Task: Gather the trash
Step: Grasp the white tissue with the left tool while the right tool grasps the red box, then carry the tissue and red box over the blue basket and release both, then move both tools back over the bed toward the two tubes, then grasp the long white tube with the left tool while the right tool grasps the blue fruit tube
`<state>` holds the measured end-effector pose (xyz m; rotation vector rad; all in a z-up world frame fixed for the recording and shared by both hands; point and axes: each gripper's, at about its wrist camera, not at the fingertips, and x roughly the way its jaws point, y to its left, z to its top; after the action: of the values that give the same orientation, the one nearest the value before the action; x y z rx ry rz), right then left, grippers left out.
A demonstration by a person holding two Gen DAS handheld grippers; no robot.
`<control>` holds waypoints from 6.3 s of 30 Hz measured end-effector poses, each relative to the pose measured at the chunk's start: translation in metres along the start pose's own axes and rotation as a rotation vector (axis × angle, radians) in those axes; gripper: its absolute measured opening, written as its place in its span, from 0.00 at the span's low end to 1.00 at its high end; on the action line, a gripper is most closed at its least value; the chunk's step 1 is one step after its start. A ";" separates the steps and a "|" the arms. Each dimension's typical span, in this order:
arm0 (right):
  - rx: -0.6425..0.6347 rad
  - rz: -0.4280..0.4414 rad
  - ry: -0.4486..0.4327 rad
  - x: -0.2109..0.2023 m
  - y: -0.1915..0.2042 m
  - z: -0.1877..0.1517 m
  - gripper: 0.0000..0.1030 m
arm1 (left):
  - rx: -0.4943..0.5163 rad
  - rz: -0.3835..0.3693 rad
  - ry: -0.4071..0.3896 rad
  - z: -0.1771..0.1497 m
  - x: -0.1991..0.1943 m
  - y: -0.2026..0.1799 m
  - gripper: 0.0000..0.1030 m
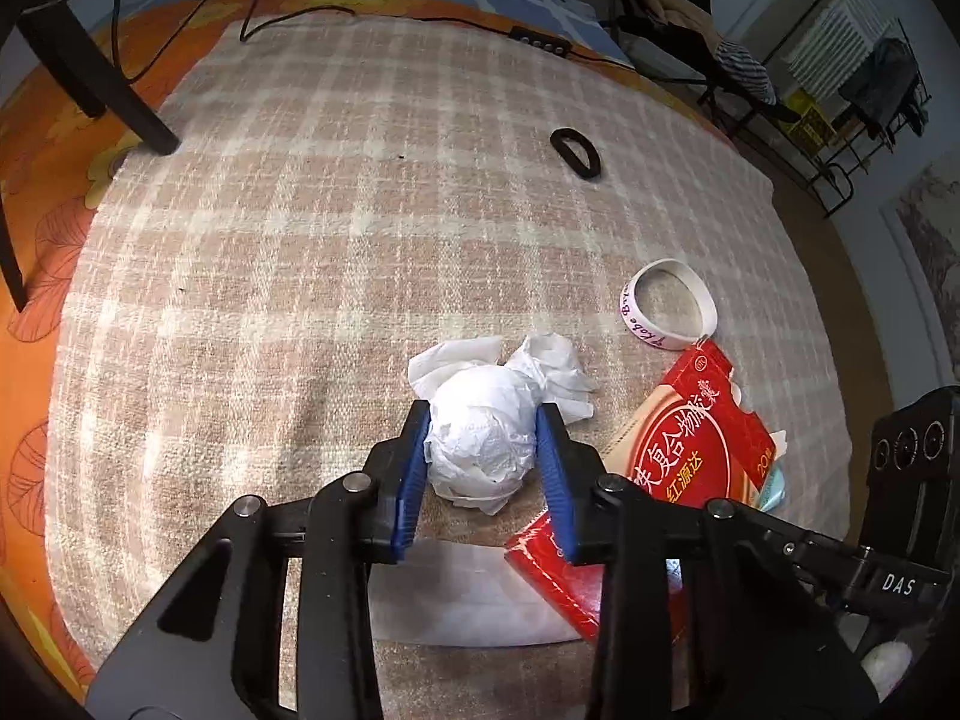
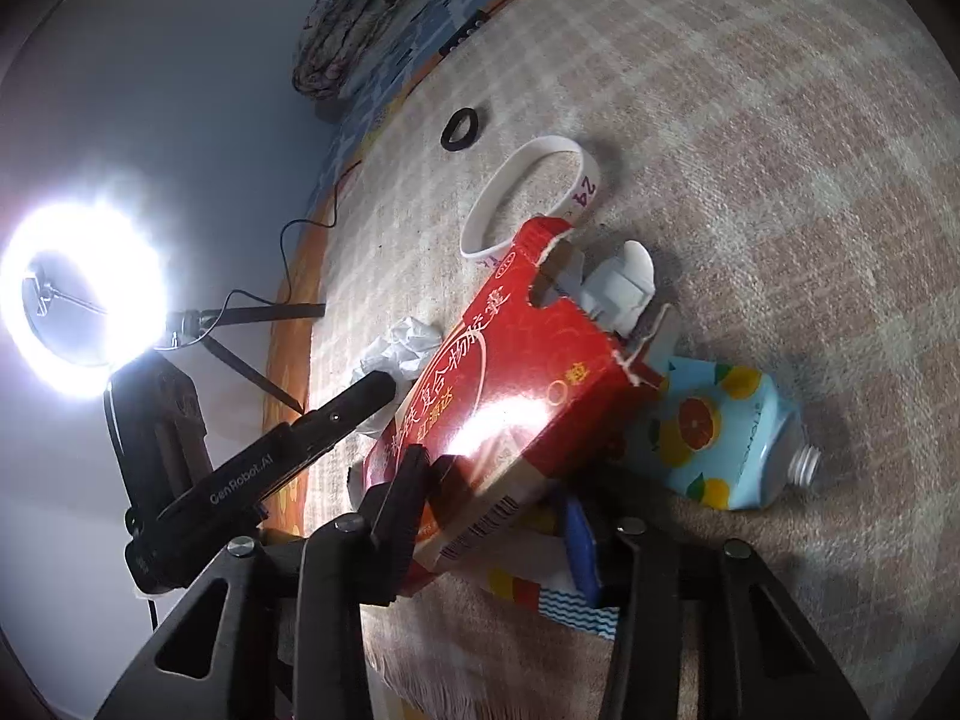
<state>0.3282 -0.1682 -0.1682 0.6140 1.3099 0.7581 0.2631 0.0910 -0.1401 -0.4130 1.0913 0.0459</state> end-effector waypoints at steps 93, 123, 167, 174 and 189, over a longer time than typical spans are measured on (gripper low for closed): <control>-0.525 -0.314 0.337 -0.064 -0.014 -0.257 0.17 | 0.249 0.008 0.183 -0.292 -0.075 -0.042 0.26; -0.647 -0.428 0.240 -0.073 0.003 -0.257 0.82 | 0.168 0.020 0.166 -0.278 -0.081 -0.023 0.63; -0.785 -0.514 -0.162 -0.140 0.022 -0.097 0.86 | -0.201 -0.091 0.073 -0.103 -0.036 -0.023 0.64; -0.737 -0.494 -0.109 -0.128 0.012 -0.073 0.86 | -0.229 -0.067 0.039 -0.078 -0.027 -0.022 0.64; -0.726 -0.492 -0.050 -0.095 0.007 -0.040 0.83 | -0.023 0.149 -0.032 -0.044 0.007 -0.068 0.63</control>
<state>0.2791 -0.2388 -0.1108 -0.2641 0.9805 0.7299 0.2454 0.0119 -0.1425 -0.3498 1.0894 0.1958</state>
